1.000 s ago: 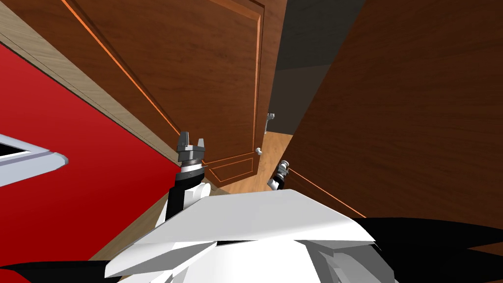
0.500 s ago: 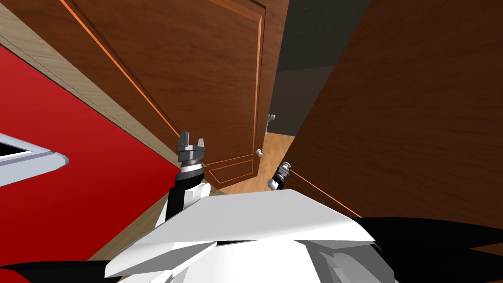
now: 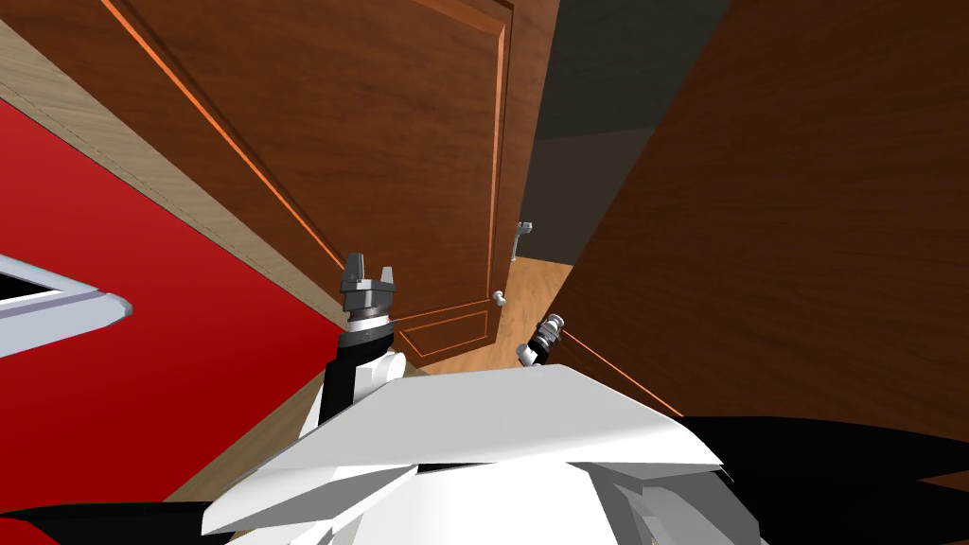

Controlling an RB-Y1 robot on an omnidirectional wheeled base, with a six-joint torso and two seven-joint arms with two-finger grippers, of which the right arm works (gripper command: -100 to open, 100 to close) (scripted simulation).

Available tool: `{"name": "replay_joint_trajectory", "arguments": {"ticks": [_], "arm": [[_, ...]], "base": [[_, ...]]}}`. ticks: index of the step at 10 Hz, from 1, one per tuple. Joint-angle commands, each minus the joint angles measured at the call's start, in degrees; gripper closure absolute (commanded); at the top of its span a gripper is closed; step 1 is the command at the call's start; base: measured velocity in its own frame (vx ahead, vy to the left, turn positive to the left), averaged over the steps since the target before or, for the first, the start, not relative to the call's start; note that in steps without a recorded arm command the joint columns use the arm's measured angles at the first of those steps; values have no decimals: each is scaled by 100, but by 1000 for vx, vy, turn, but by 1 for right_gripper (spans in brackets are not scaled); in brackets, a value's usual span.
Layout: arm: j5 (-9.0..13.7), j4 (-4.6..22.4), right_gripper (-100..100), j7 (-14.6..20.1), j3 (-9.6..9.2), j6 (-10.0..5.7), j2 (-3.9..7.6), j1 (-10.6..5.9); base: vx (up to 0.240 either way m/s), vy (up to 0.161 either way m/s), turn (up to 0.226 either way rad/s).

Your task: Push the door open

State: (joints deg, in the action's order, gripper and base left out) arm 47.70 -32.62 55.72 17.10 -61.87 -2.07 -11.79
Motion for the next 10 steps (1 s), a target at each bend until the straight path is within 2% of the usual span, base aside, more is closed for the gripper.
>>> {"name": "replay_joint_trajectory", "arguments": {"ticks": [1,2,4,5,7,9,10], "arm": [[52,-179,100,-87,65,22,44,84],[187,-142,100,-143,228,-132,165,49],[301,-111,100,-191,366,-262,237,20],[363,-94,100,-217,441,-333,266,3],[363,-94,100,-217,441,-333,266,3],[493,-59,100,-271,598,-482,310,-32],[493,-144,100,-271,598,-482,310,-32]], "base": [[-103,-86,184],[-72,-111,301],[-16,-130,189],[36,-100,147],[24,-47,25],[18,-45,128],[13,-53,73]]}}
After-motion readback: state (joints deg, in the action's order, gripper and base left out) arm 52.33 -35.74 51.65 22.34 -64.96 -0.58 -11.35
